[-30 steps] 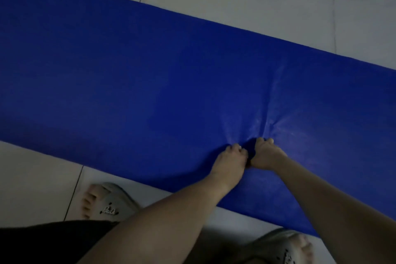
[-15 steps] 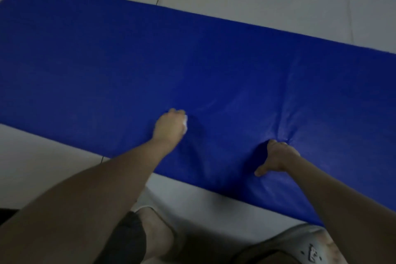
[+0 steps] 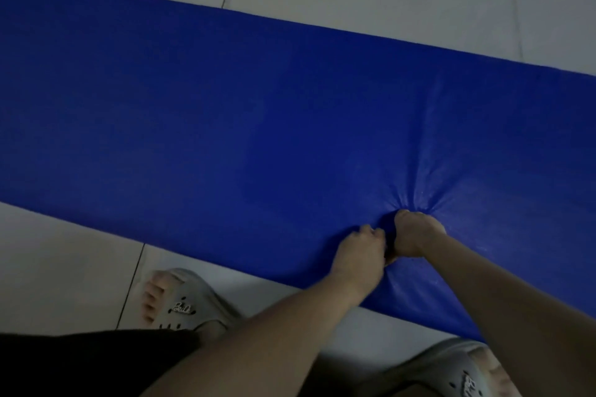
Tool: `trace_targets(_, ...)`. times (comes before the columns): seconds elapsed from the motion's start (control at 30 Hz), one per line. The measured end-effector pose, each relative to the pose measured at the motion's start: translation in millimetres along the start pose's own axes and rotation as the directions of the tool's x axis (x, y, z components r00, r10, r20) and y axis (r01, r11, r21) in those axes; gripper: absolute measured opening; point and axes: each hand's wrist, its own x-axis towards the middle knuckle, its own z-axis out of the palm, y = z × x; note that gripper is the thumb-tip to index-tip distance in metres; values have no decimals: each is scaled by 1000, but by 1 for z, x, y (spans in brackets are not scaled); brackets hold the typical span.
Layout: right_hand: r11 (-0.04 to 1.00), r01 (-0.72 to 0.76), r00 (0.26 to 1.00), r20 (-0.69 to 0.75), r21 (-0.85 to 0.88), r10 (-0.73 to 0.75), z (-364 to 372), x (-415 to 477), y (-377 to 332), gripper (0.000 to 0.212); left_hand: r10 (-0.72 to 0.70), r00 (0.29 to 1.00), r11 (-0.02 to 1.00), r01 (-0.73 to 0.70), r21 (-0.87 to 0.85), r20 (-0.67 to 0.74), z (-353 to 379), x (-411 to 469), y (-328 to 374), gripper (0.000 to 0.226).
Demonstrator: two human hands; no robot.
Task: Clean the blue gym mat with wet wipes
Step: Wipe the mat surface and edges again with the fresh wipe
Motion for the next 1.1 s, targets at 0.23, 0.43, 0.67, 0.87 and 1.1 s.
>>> trace_targets(0.23,999,37,999,15,-4,-37,-4,-3,4,100,-5,990,960,44,277,-139,-32,4,-83,24)
trace_targets(0.43,999,50,999,3,15,-50,-5,-7,5,101,-411,875,880,455,139,-257,-87,-22,-189,11)
trace_targets(0.67,999,46,999,0,3,-46,-3,-3,6,103,-419,868,906,418,-66,-267,-65,-18,-140,18)
trace_targets(0.87,985,9,999,-53,173,0,14,-21,11,116,-142,987,980,129,-152,-78,-8,-19,-29,17)
trace_targets(1.1,990,26,1000,8,141,-27,40,-34,2,127,140,989,963,-123,239,-56,-9,-18,-46,8)
